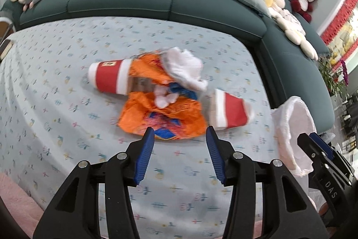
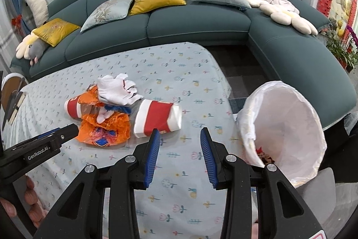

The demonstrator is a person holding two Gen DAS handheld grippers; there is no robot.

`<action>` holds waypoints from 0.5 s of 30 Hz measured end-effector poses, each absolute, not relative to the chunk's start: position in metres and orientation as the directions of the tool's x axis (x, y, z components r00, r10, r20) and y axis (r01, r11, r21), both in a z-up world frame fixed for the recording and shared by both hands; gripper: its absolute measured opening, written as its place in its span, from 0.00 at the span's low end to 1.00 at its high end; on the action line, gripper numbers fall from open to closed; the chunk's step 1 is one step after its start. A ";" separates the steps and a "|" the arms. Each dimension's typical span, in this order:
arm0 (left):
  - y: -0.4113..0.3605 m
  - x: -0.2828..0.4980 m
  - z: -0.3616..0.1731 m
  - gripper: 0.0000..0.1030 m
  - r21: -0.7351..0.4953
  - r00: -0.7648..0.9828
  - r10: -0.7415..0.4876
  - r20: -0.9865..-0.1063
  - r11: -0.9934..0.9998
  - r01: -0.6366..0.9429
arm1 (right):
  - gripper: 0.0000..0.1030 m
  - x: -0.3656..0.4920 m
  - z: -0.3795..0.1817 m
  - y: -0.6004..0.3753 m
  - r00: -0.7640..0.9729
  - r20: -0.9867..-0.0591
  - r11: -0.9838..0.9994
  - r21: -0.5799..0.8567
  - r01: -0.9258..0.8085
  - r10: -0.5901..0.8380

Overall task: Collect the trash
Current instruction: 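Move both open tools back over the remaining trash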

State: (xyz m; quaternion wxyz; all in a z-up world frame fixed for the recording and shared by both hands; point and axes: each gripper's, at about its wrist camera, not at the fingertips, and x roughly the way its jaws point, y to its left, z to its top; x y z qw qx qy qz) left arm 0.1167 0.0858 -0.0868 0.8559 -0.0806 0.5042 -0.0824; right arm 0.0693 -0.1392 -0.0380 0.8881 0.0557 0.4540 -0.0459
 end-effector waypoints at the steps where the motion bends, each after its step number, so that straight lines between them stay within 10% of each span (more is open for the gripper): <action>1: 0.091 0.118 -0.090 0.44 -0.222 0.474 -0.218 -0.853 0.974 0.048 | 0.36 0.072 -0.040 -0.136 0.581 -0.814 0.990 0.055 0.127 -0.030; 15: 0.140 0.150 -0.145 0.59 -0.219 0.390 -0.174 -0.904 0.973 -0.074 | 0.36 0.116 -0.078 -0.116 0.523 -0.852 0.991 0.047 0.123 -0.025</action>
